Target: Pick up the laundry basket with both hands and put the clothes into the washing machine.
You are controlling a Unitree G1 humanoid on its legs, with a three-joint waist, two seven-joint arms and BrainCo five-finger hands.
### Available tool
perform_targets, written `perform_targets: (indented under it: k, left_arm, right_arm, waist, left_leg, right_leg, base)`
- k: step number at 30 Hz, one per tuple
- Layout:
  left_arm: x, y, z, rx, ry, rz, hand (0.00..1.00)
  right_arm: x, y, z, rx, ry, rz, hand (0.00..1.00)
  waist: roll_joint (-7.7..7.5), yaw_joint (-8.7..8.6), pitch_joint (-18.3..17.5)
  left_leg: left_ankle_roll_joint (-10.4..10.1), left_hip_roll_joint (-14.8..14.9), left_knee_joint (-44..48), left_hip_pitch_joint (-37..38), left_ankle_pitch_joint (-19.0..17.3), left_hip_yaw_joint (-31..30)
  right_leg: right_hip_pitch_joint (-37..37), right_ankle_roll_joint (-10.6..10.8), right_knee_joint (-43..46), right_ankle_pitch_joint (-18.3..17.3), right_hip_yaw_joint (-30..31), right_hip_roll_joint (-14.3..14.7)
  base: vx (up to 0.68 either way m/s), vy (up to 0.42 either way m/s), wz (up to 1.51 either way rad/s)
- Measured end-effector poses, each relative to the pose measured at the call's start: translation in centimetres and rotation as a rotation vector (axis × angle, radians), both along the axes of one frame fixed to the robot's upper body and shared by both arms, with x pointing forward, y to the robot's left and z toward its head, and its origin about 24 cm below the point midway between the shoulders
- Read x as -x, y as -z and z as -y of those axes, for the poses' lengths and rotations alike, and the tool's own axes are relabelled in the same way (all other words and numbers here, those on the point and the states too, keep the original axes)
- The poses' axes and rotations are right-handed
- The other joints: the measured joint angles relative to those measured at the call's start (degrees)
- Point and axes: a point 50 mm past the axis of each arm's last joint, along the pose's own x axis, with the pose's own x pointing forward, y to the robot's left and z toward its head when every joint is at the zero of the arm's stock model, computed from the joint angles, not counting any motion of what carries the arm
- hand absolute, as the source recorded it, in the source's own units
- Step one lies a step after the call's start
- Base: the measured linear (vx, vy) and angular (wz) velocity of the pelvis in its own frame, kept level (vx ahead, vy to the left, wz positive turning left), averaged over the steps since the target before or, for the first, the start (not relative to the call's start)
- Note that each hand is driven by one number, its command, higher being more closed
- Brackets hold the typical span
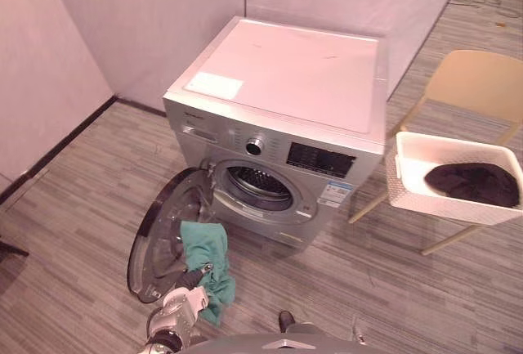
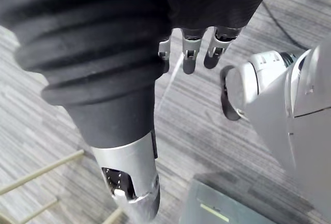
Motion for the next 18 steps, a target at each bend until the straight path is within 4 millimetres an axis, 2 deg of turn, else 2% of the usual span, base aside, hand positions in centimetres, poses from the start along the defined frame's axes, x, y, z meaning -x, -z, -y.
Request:
perform_targets:
  k: [1, 2, 3, 4, 5, 6, 7, 8, 9, 10, 12, 16, 18]
  left_arm:
    - [1.3, 0.5, -0.1, 0.002, -0.019, -0.036, 1.00]
    - [1.8, 0.6, -0.4, 0.000, -0.032, -0.047, 1.00]
    - [1.8, 0.6, -0.7, -0.003, -0.035, -0.046, 1.00]
    - [2.2, 0.7, -0.5, 0.005, -0.039, -0.055, 1.00]
    - [2.2, 0.7, -0.4, 0.009, -0.042, -0.053, 1.00]
    - [1.9, 0.5, -1.1, -0.010, -0.057, -0.031, 1.00]
    - [2.2, 0.6, -2.2, -0.026, -0.096, -0.051, 1.00]
    - [2.8, 0.8, -2.3, -0.023, -0.106, -0.070, 1.00]
    - [3.8, 1.2, -2.2, -0.015, -0.113, -0.103, 1.00]
    - [4.1, 1.4, -2.0, -0.009, -0.115, -0.116, 1.00]
    - [4.3, 1.5, -2.0, -0.011, -0.103, -0.129, 1.00]
    - [4.2, 1.5, -1.4, -0.014, -0.047, -0.134, 1.00]
    - [4.0, 1.5, -1.2, -0.023, -0.008, -0.129, 1.00]
  right_arm:
    - [-0.5, -0.1, 0.2, 0.014, -0.055, 0.004, 0.00]
    - [-1.2, -0.3, 0.2, 0.026, -0.096, 0.018, 0.00]
    - [-1.9, -0.6, 0.4, 0.043, -0.120, 0.041, 0.00]
    - [-3.0, -1.0, 0.7, 0.065, -0.147, 0.072, 0.00]
    - [-3.7, -1.2, 1.0, 0.079, -0.149, 0.094, 0.00]
    - [-3.7, -1.4, 0.9, 0.087, -0.158, 0.109, 0.00]
    - [-4.0, -1.1, 0.0, 0.055, -0.181, 0.102, 0.00]
    - [-3.8, -1.1, 0.0, 0.059, -0.185, 0.100, 0.00]
    - [-3.7, -1.1, 0.0, 0.066, -0.199, 0.093, 0.00]
    - [-4.0, -1.2, 0.2, 0.076, -0.211, 0.095, 0.00]
    - [-4.0, -1.2, 0.4, 0.079, -0.213, 0.092, 0.00]
    - [-3.6, -1.1, 0.8, 0.082, -0.220, 0.066, 0.00]
    - [-3.0, -0.9, 0.9, 0.087, -0.248, 0.038, 0.00]
  waist:
    - [0.32, 0.53, -0.06]
    - [0.54, 0.73, -0.29]
    - [1.12, 0.46, -0.31]
    - [2.01, 1.00, -0.80]
    - [3.70, 1.94, -0.99]
    - [2.50, 2.38, -0.56]
    - [0.05, 3.15, -0.10]
    - [-0.58, 2.66, -1.13]
    - [0.68, 2.39, -2.87]
    - [0.95, 2.38, -2.90]
    - [1.27, 2.35, -3.23]
    - [2.03, 2.51, -3.84]
    - [2.04, 2.65, -4.44]
  left_leg:
    - [-0.16, -0.47, 4.68, -2.78, 5.60, -3.25]
    - [-0.18, -1.80, 5.50, -3.74, 5.36, -4.84]
    - [-0.19, -4.03, 2.95, -4.26, 0.33, -5.90]
    - [-0.59, -6.36, -5.92, -4.37, -5.11, -6.02]
    - [-1.00, -6.13, -11.59, -3.91, -7.84, -6.14]
    - [-2.01, -7.98, -22.02, -1.59, -10.91, -7.17]
    - [-2.58, -9.68, -20.05, -0.78, -11.72, -7.23]
    - [-2.52, -10.34, -21.00, -1.38, -11.59, -7.61]
    - [-1.38, -12.00, -24.85, -0.51, -10.87, -8.88]
    - [-0.48, -12.87, -28.31, 1.23, -10.04, -8.44]
    - [0.05, -14.22, -31.74, 3.05, -8.44, -7.08]
    - [1.38, -16.21, -32.45, 3.47, -9.54, -5.90]
    - [2.24, -17.78, -33.47, 5.24, -9.77, -5.57]
  right_leg:
    - [-0.02, -0.24, -0.04, -0.44, 2.62, 0.66]
    - [0.00, -0.56, -1.53, -0.38, 4.53, 0.05]
    - [0.08, -0.67, -4.32, -0.31, 6.01, -0.54]
    - [-0.68, -1.42, -6.04, -0.96, 7.61, 0.23]
    - [-4.38, -1.03, 2.68, -2.20, 6.80, 2.56]
    - [-7.37, -0.87, 15.28, -7.21, 5.46, 4.03]
    - [-7.20, 0.61, 16.09, -10.67, 7.20, 2.55]
    - [-6.85, 0.73, 13.92, -10.38, 7.93, 2.69]
    - [-5.60, 0.47, 8.97, -8.43, 9.65, 2.26]
    - [-3.79, 0.31, 5.00, -7.04, 11.26, 1.77]
    - [-3.24, 0.42, 2.90, -5.39, 12.97, 0.33]
    - [-2.90, 2.13, 1.02, -5.62, 13.49, -2.39]
    - [-2.87, 3.74, 2.27, -6.37, 13.47, -3.65]
  base:
    - [-0.10, 0.115, -1.22]
    - [-0.03, 0.143, -1.12]
    - [0.01, 0.195, -0.97]
    - [-0.02, 0.143, -0.90]
    - [-0.08, 0.156, -0.84]
    - [-0.12, 0.094, -0.79]
    - [-0.08, 0.075, -0.54]
    - [0.07, 0.083, -0.45]
    - [0.17, 0.125, -0.32]
    - [0.16, 0.135, -0.40]
    - [0.10, 0.109, -0.33]
    - [0.18, 0.130, -0.10]
    - [0.28, 0.094, -0.04]
